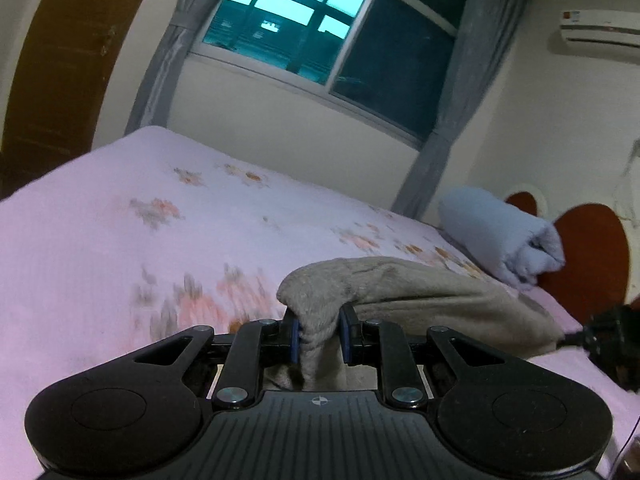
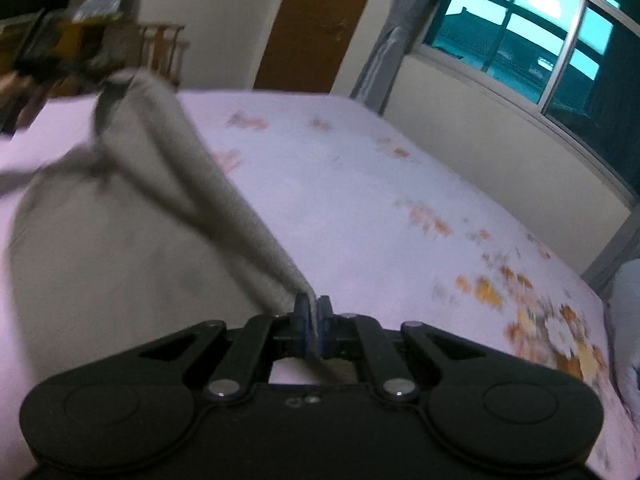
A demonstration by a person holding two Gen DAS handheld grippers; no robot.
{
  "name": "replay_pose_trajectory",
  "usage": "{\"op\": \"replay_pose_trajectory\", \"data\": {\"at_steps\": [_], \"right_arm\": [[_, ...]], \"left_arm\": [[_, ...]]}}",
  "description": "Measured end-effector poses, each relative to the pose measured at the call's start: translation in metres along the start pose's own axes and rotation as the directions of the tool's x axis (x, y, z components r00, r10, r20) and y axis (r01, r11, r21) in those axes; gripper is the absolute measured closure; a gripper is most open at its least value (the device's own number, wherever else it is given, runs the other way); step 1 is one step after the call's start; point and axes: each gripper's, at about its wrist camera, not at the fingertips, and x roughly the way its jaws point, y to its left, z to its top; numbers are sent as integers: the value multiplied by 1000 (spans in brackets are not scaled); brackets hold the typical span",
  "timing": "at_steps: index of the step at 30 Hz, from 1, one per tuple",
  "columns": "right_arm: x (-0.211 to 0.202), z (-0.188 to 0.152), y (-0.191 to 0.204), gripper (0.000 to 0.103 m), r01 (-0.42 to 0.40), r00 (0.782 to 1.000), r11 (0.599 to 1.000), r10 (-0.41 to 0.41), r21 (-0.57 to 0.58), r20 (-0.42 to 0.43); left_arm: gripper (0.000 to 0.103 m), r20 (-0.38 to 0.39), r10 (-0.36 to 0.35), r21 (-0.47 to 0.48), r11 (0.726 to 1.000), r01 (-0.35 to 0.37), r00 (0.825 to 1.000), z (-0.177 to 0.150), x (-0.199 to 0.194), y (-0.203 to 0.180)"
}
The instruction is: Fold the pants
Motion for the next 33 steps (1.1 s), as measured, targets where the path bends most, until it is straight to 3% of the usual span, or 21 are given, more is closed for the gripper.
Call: {"op": "replay_pose_trajectory", "data": {"at_steps": [1,3,5,7,8,11,13,17,20,21,22,23,25,27,30,33], "right_arm": [[-5,-12,22,103,16,1000,1000,-16,-10,-10],[-14,-43,65,103,19,999,1000,-19,9,-28],[-19,-67,99,89,89,995,996,-89,-3,-35],[-34,-83,108,79,160,987,979,-160,124,-8],[-42,-88,107,78,165,986,962,-168,218,-4],[-51,-91,102,77,180,983,924,-186,337,-15],[-56,-91,94,76,181,980,885,-199,429,-5],[-50,-98,60,74,121,984,711,-176,693,8],[-39,-120,35,73,51,990,535,-139,844,28],[-35,-126,30,73,36,992,485,-123,874,28],[-34,-138,32,73,14,994,438,-106,899,36],[-28,-143,30,73,-4,995,397,-88,918,43],[-20,-156,29,73,-25,997,314,-66,949,48],[-11,-167,25,73,-48,998,227,-36,973,57],[1,-179,29,73,-86,996,114,-9,990,87],[7,-182,35,73,-100,995,68,3,993,100]], "left_arm": [[68,-8,20,-7,1000,-20,1000,-13,-14,-1],[58,-41,86,-42,995,-87,995,-38,-37,4],[38,-105,231,-93,966,-241,967,-62,-60,10],[38,-98,274,-192,938,-289,957,-85,-93,15],[38,-96,277,-236,927,-292,956,-92,-106,15],[40,-77,259,-329,905,-270,963,-107,-134,5],[54,-90,212,-377,897,-231,973,-113,-135,-4],[59,-122,146,-455,871,-186,982,-119,-112,-23],[68,-157,143,-472,858,-202,977,-119,-85,-27],[74,-165,155,-472,855,-216,974,-118,-77,-27],[91,-176,169,-478,846,-234,970,-117,-71,-28],[98,-190,182,-489,835,-254,965,-117,-69,-25],[99,-185,171,-509,826,-243,968,-118,-68,-21],[100,-186,169,-493,836,-241,968,-116,-67,-20],[100,-182,173,-492,836,-242,968,-115,-71,-18],[99,-181,184,-487,837,-251,966,-114,-66,-19]]}}
